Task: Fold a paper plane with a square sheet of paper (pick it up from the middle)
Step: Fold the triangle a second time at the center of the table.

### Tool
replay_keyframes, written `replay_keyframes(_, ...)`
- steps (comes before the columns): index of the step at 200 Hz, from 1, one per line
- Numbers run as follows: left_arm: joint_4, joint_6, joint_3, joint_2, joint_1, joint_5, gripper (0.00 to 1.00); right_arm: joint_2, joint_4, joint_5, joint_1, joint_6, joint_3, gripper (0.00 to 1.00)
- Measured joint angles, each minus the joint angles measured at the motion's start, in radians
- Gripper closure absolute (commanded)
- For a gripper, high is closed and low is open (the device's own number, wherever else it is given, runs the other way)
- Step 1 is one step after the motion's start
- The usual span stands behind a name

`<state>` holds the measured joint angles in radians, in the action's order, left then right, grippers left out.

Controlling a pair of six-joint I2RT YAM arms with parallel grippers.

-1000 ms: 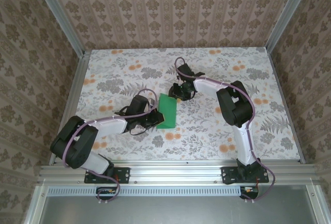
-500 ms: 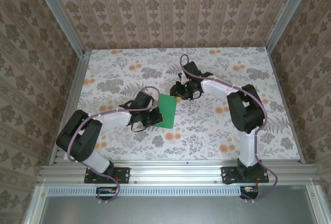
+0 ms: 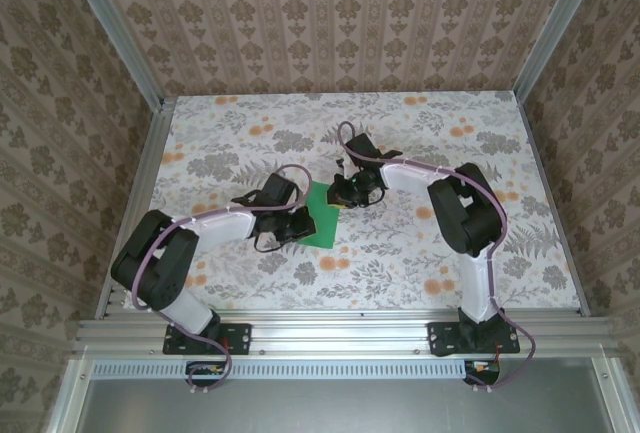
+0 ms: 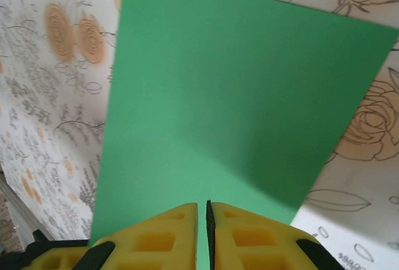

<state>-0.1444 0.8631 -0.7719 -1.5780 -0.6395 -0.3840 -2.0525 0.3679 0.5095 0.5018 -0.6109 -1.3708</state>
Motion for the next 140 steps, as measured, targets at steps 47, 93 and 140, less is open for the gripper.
replay_keyframes(47, -0.001, -0.001, -0.006, 0.0, 0.0, -0.009, 0.65, -0.049, 0.004, -0.001, -0.001, 0.006, -0.001, 0.86)
replay_keyframes(93, -0.004, 0.004, -0.006, 0.035, 0.0, -0.024, 0.58, -0.05, 0.005, -0.005, -0.002, 0.006, -0.004, 0.86)
replay_keyframes(140, 0.032, 0.021, -0.006, 0.066, 0.0, -0.067, 0.57, -0.05, 0.005, -0.005, -0.002, 0.006, -0.004, 0.86)
